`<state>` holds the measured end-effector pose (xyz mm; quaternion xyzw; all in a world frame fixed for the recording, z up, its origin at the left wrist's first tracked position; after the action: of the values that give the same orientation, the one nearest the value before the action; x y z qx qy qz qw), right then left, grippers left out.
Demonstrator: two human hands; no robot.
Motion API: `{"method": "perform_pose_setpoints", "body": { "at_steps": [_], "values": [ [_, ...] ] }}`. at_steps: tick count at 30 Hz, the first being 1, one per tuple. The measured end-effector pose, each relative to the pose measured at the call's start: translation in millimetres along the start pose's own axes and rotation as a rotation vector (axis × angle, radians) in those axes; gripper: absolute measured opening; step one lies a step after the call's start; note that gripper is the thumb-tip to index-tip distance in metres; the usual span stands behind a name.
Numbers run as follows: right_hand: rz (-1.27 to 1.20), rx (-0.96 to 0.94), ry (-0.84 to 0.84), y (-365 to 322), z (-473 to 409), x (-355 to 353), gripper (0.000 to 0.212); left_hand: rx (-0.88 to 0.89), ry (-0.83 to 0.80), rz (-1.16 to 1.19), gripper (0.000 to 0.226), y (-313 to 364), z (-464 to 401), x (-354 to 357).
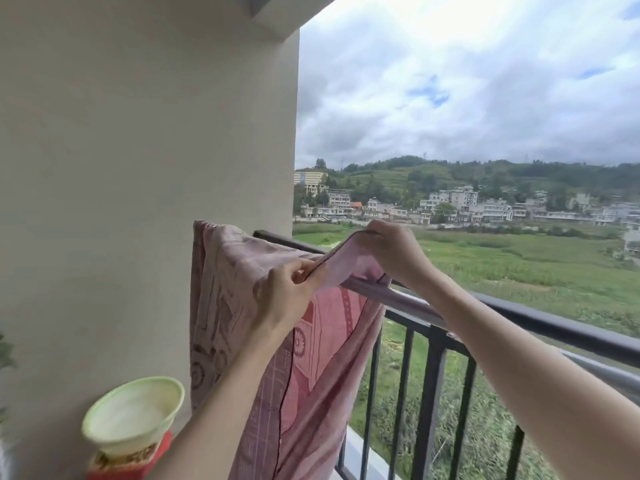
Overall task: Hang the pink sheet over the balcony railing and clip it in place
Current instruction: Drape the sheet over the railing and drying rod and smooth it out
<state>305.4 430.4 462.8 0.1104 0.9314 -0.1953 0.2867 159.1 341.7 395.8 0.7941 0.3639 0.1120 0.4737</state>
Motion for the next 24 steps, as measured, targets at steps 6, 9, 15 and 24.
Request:
{"method": "perform_pose_setpoints", "body": {
  "at_steps": [6, 9, 15, 24],
  "values": [
    [0.217, -0.166, -0.025, -32.6, 37.9, -33.6, 0.023, 0.085, 0.088, -0.139, 0.014, 31.9, 43.4, -11.8],
    [0.295, -0.189, -0.028, -48.5, 58.8, -43.3, 0.023, 0.119, 0.072, -0.214, 0.018, 42.8, 74.9, -15.3],
    [0.317, -0.052, -0.031, -76.3, 106.8, -53.7, 0.023, 0.229, -0.038, -0.254, 0.021, 57.4, 131.1, -30.2],
    [0.405, 0.068, 0.022, -145.3, 131.3, -90.2, 0.024, 0.273, -0.167, -0.244, 0.024, 102.4, 163.9, -62.2]
  ]
}}
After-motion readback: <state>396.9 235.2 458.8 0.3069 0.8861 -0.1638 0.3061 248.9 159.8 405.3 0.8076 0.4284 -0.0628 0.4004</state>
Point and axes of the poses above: each hand's wrist, its own z-axis away from the middle knuckle, its own x-axis out of the palm, y = z × x, the point moved 8 cm from there along -z, towards the middle knuckle, and after that the axes turned 10 degrees about -x, right-handed, at the moved point
